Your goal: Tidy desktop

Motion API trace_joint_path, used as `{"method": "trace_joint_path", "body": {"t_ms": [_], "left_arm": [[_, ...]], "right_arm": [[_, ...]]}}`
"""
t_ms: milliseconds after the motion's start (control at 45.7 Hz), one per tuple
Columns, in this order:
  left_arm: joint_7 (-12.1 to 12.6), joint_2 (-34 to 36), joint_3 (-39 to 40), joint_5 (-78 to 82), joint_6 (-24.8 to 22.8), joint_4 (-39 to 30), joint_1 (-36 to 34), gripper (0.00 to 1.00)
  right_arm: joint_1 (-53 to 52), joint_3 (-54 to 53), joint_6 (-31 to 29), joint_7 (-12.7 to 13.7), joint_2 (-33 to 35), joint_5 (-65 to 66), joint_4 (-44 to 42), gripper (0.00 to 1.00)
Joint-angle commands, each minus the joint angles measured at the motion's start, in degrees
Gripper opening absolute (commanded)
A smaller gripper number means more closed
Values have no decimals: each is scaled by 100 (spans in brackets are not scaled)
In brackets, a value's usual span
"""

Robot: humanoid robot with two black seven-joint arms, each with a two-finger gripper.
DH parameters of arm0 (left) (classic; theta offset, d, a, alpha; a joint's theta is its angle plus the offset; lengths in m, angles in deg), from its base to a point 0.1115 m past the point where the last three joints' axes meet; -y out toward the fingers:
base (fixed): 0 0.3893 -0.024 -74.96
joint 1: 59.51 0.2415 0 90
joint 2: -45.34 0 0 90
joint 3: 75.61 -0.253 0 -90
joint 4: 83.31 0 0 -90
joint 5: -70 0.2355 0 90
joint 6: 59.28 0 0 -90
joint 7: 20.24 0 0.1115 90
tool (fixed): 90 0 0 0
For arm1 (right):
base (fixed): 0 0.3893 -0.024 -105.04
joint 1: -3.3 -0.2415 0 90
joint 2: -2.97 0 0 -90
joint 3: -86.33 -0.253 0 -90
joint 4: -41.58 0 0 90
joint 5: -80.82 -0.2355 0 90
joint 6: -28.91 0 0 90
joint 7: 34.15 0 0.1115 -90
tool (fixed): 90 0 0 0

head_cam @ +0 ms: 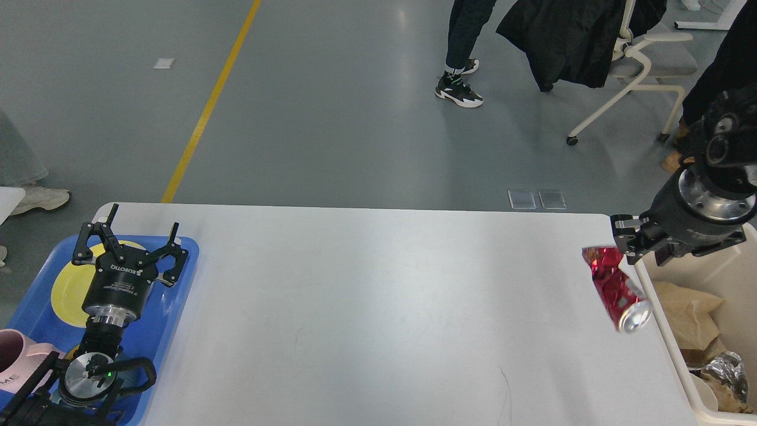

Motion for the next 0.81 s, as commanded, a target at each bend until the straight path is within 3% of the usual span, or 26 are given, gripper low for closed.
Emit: {"method": "trace_joint_path", "body": {"t_ms": [0,88,613,635,679,788], "left_arm": [[-1,-1,0,-8,0,3,9,96],[-1,-1,0,0,0,3,9,96],[-1,-1,0,0,0,-6,0,96],[-1,-1,0,0,0,3,0,96],[-1,-1,0,0,0,3,0,96],[-1,-1,0,0,0,3,0,96]], "right_arm": [[-504,529,-242,-378,10,-15,316,0],[-522,793,-181,-502,19,-15,310,0],[-505,767,-32,-493,63,12,239,3],[-505,750,-14,-485,54,38,196,30],[-513,671,82,-485,45,21,47,97],[-513,442,-215,-432,37,-23,81,100]]}}
